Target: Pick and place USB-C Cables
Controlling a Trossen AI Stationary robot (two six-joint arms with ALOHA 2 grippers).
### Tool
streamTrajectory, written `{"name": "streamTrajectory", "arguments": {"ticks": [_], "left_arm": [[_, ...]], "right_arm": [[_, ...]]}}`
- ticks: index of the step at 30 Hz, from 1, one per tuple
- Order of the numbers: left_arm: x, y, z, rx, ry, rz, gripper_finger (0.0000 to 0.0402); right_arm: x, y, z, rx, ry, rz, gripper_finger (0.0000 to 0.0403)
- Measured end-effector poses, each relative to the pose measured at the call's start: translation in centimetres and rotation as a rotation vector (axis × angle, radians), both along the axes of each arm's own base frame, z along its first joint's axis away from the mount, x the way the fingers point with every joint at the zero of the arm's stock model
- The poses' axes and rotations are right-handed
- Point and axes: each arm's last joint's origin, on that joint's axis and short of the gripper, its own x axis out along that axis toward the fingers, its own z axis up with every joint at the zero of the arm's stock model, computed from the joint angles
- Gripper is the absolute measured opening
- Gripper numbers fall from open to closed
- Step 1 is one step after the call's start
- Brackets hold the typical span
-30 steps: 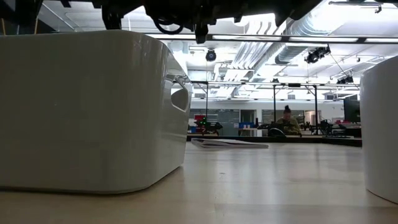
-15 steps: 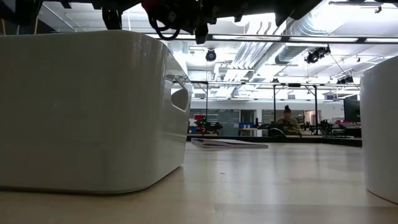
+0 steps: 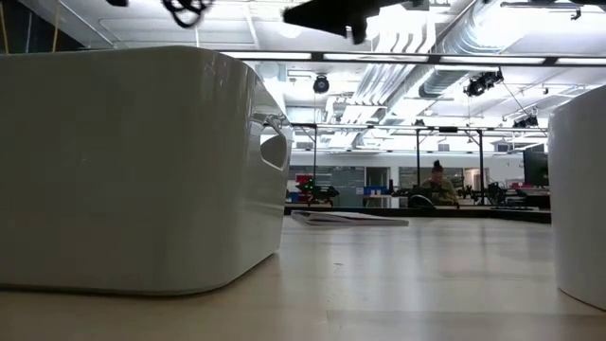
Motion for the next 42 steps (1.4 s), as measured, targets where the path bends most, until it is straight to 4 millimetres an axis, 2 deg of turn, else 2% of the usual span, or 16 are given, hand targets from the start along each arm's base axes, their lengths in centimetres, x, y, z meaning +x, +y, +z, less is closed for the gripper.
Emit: {"name": "streamTrajectory", "arguments": {"ticks": [6, 12, 18, 25, 42], "left_arm": [[-2.9, 0.7, -0.6, 0.007, -0.045, -0.151, 0.0004], [-4.1, 1.4, -1.2, 0.015, -0.095, -0.292, 0.0004], [-3.6, 1.7, -1.7, 0.009, -0.088, -0.388, 0.0004], [-3.0, 2.1, -2.0, -0.023, -0.076, -0.358, 0.0004], [-3.0, 2.2, -2.0, -0.056, -0.082, -0.357, 0.0007]], "right_arm": [[-2.7, -0.1, 0.2, 0.004, -0.057, -0.043, 0.0238], [-4.8, 0.0, 0.5, 0.041, -0.153, 0.025, 0.0238], [-5.0, 0.2, 0.6, 0.064, -0.202, 0.117, 0.0238], [-4.9, 0.2, 0.5, 0.065, -0.201, 0.121, 0.0238], [-4.9, 0.2, 0.5, 0.065, -0.200, 0.121, 0.0238]]}}
